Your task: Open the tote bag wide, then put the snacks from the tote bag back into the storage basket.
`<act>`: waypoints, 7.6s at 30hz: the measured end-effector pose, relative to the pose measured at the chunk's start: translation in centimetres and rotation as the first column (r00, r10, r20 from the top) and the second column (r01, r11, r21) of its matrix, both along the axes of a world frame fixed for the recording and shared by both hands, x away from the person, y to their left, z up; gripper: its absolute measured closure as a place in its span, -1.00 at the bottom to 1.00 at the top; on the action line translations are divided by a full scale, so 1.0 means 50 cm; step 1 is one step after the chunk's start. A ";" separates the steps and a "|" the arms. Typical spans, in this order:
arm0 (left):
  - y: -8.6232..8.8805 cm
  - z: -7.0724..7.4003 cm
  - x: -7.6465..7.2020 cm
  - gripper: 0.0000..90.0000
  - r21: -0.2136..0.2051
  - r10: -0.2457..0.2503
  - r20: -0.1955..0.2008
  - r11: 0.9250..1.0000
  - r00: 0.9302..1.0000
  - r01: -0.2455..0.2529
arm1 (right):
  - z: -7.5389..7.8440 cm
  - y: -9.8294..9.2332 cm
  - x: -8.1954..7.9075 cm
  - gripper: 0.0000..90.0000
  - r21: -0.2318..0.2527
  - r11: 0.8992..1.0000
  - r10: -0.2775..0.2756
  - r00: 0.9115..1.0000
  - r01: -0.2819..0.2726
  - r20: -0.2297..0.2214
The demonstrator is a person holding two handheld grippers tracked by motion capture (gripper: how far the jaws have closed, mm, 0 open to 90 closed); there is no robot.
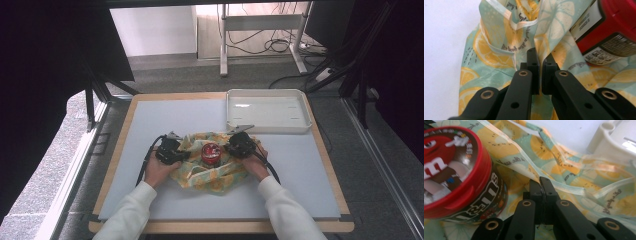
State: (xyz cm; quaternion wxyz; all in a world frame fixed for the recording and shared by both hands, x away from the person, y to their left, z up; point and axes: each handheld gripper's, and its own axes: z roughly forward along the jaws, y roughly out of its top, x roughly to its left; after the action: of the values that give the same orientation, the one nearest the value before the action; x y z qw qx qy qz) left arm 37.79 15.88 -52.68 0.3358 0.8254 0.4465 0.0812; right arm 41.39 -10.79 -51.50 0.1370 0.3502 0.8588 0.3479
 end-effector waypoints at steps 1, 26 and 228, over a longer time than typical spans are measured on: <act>-0.001 -0.003 0.000 0.95 0.003 -0.001 -0.003 1.000 1.000 0.001 | -0.003 0.000 0.001 0.96 -0.004 1.000 0.001 1.000 -0.001 -0.006; 0.017 0.035 -0.018 0.09 -0.068 -0.016 0.076 0.997 0.997 0.021 | 0.010 -0.011 -0.006 0.14 0.036 0.999 -0.013 1.000 0.012 0.016; 0.085 0.100 -0.125 -0.31 -0.129 0.037 0.148 0.991 0.988 -0.017 | 0.124 0.019 -0.126 -0.41 0.099 0.990 0.098 0.995 -0.098 0.006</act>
State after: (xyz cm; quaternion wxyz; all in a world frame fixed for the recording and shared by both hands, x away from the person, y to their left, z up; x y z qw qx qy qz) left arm 31.55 20.14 -47.68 0.4194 0.7877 0.4353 0.1191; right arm 35.09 -9.84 -45.29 0.1028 0.3138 0.8564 0.3968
